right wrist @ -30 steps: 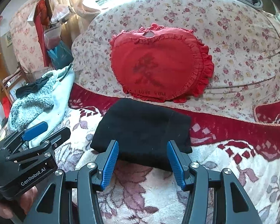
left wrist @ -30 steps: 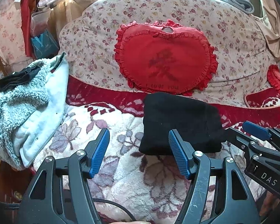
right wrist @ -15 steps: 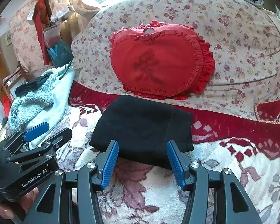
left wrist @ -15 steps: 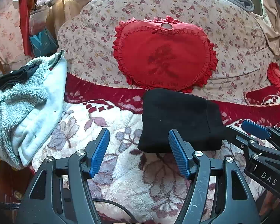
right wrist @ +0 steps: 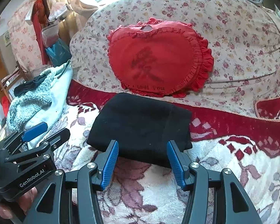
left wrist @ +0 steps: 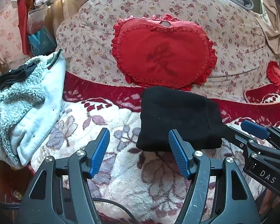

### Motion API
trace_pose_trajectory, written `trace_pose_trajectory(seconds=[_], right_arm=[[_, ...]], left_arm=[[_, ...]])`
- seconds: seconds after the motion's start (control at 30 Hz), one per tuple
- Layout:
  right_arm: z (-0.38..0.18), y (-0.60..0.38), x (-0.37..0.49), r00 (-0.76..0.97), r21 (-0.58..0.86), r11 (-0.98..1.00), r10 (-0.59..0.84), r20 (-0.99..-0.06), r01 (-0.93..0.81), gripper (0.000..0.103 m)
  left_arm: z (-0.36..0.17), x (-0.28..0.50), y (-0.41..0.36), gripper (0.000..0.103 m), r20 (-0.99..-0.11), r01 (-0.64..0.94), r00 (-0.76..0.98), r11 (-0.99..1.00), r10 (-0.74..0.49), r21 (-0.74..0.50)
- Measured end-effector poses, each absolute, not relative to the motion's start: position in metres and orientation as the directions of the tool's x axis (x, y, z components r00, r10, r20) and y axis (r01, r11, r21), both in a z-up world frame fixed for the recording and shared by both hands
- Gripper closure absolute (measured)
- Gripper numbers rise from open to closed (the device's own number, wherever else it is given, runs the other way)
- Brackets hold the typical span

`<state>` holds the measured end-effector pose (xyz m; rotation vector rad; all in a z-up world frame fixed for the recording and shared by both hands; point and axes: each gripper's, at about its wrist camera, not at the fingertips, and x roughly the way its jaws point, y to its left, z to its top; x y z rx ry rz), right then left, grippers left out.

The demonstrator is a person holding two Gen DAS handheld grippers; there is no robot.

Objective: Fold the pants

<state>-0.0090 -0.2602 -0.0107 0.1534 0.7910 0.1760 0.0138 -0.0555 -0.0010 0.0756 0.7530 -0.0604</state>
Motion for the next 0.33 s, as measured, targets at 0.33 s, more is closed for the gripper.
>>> trace_pose_trajectory(seconds=[0.33], right_arm=[[-0.037, -0.298, 0.002, 0.675, 0.192, 0.981, 0.168, -0.719, -0.039, 0.051]], left_arm=[[-0.013, 0.027, -0.054, 0.036, -0.7, 0.087, 0.713, 0.996, -0.036, 0.037]])
